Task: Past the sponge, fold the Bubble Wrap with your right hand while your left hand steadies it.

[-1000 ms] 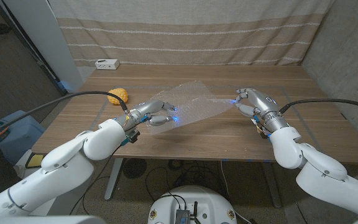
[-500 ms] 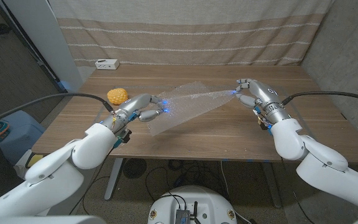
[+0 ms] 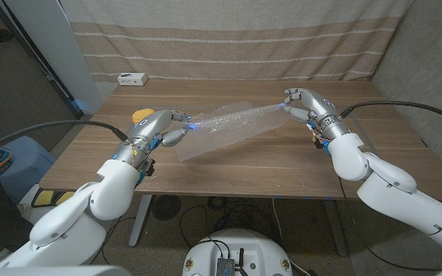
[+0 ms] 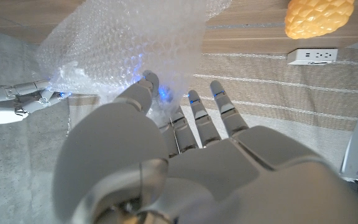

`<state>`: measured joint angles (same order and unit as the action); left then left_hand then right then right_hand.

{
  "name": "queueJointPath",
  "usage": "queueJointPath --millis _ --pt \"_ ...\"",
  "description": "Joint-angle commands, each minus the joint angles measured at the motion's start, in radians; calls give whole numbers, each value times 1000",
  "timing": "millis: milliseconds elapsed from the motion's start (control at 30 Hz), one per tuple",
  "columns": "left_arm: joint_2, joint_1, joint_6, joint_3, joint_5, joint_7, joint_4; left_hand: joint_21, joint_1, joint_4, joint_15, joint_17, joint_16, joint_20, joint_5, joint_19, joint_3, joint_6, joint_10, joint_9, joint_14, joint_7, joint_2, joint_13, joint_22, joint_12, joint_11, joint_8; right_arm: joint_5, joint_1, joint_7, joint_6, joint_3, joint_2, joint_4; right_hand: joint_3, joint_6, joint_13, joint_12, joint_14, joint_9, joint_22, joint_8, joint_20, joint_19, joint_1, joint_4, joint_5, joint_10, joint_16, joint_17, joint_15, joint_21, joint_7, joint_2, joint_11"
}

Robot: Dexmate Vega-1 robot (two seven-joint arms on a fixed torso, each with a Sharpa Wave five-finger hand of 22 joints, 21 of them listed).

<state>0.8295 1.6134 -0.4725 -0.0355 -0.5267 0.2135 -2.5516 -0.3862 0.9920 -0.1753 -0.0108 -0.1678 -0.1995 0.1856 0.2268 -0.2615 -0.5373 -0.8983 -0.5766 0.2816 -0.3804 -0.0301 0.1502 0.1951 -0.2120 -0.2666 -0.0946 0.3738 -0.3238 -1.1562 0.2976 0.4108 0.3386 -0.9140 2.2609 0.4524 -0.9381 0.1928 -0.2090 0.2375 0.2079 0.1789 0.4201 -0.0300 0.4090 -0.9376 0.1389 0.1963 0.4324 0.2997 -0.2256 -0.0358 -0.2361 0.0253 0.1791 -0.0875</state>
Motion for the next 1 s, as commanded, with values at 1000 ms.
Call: queueJointPath --millis 1000 --pt "-4 -461 -153 -285 6 59 287 -13 11 1 -15 1 8 -15 24 1 -12 -107 -16 -7 -37 -85 -14 4 -4 12 -1 -8 10 533 -63 -217 262 261 -579 -10 -10 5 2 17 6 5 11 6 7 -20 -8 8 18 10 -4 -119 0 0 5 -3"
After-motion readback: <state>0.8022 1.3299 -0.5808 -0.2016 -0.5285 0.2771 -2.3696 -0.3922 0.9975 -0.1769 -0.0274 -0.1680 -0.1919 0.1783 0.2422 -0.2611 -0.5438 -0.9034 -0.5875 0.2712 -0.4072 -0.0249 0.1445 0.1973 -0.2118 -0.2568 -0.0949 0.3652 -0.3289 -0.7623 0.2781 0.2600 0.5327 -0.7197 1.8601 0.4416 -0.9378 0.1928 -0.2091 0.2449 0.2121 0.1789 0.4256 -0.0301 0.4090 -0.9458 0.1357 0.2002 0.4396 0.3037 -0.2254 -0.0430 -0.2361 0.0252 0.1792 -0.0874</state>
